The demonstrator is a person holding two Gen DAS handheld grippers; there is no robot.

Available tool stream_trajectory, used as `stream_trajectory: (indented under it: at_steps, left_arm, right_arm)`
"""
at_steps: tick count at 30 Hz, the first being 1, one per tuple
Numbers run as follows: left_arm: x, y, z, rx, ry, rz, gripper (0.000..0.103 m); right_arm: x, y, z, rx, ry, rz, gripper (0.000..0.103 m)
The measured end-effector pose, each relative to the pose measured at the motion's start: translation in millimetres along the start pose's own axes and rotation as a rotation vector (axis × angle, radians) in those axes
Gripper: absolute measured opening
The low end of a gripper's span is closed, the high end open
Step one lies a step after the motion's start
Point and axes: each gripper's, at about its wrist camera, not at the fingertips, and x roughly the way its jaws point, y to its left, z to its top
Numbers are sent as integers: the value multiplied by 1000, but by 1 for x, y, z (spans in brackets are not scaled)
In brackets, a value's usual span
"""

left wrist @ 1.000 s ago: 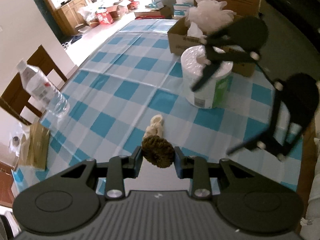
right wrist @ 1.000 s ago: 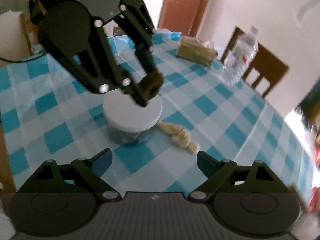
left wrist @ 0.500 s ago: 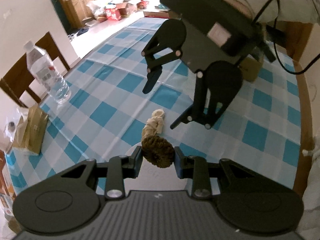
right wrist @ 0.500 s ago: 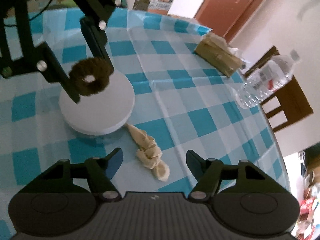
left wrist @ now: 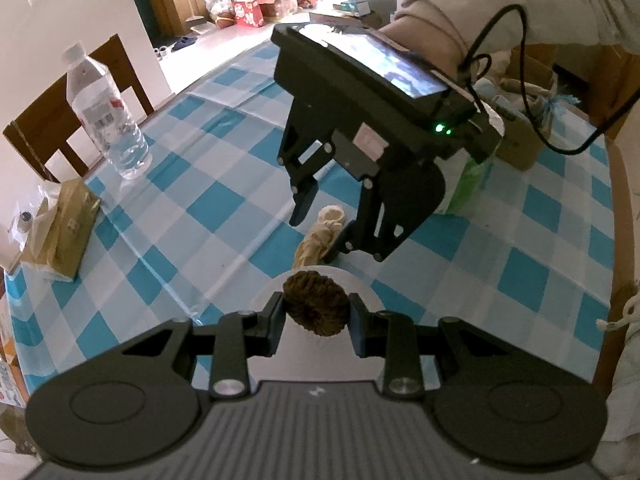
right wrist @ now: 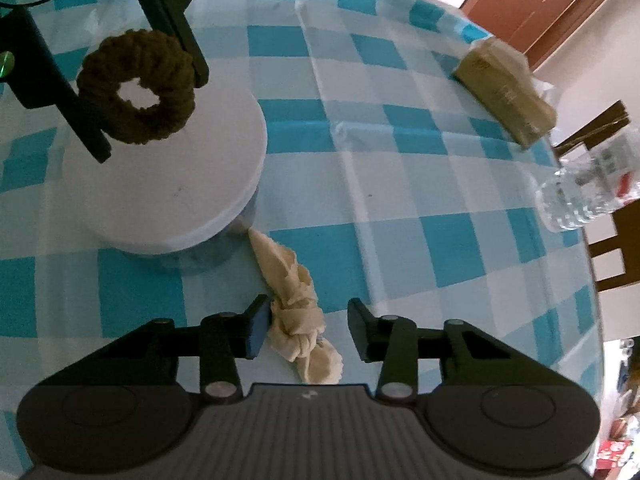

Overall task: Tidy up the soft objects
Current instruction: 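Lift the hair tie with the left tool while the right tool reaches the beige knotted cloth, then grasp the beige knotted cloth with the right tool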

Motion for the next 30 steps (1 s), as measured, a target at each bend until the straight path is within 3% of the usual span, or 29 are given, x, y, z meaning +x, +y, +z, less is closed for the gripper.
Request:
stream_trajectory:
  at_steps: [3,5,15,30]
  left_arm:
    - [2,1,-2,-9,5,-3,31]
    - [2,1,-2,-13,7,-4,31]
    - [3,1,-2,-10,12,1,31]
    - [-25,-27,4,45,-13,22,31]
  right_arm:
    - [0,-2,0,8,-6,23,42]
    - [0,-3,0,18,-3,51,29]
    - [-11,-3,-3,53,-18,24,26]
    - [-75,26,-10,101,-51,-62,25]
